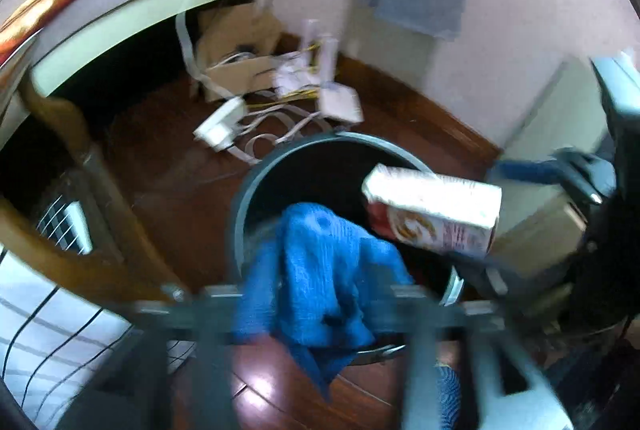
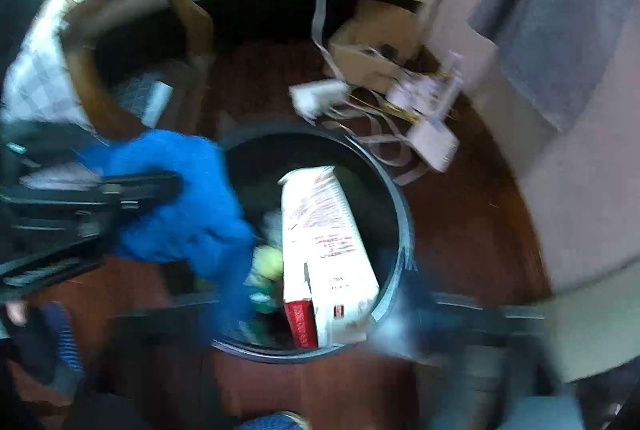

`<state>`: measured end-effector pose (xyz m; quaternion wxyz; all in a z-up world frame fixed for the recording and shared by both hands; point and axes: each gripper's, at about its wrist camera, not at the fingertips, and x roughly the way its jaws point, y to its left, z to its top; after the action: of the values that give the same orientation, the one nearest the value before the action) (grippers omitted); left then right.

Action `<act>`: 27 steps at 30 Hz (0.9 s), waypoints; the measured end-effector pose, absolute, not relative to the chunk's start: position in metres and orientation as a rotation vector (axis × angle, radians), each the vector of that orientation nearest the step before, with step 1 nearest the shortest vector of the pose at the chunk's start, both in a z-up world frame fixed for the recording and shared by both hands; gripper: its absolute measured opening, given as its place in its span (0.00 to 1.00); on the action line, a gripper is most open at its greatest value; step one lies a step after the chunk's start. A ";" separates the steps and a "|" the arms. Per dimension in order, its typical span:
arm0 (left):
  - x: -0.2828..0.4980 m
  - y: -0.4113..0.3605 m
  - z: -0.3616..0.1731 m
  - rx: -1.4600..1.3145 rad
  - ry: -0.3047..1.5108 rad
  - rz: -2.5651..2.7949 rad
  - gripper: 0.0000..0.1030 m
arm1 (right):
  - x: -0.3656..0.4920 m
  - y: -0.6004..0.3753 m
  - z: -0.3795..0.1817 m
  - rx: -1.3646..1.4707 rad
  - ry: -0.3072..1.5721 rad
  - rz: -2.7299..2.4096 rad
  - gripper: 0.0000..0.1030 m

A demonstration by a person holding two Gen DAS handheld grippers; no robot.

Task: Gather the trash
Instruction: 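Carry the carton and blue cloth over the black bin and open both tools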

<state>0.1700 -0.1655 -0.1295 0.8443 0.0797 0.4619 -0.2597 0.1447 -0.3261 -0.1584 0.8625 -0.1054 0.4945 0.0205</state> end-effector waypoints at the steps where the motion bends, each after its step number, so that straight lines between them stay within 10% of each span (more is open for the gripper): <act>1: 0.171 -0.160 -0.130 0.152 0.971 -0.530 0.88 | 0.146 -0.330 -0.162 -0.220 1.047 0.032 1.00; 4: 0.169 -0.150 -0.133 0.150 0.987 -0.472 1.00 | 0.150 -0.344 -0.168 -0.207 1.080 -0.031 1.00; 27: 0.148 -0.114 -0.105 0.175 0.891 -0.353 1.00 | 0.149 -0.333 -0.147 -0.163 1.031 -0.019 1.00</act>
<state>0.1484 -0.1138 -0.1046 0.8837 0.0841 0.4279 -0.1698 0.1490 -0.3331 -0.1472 0.8668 -0.0777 0.4924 -0.0089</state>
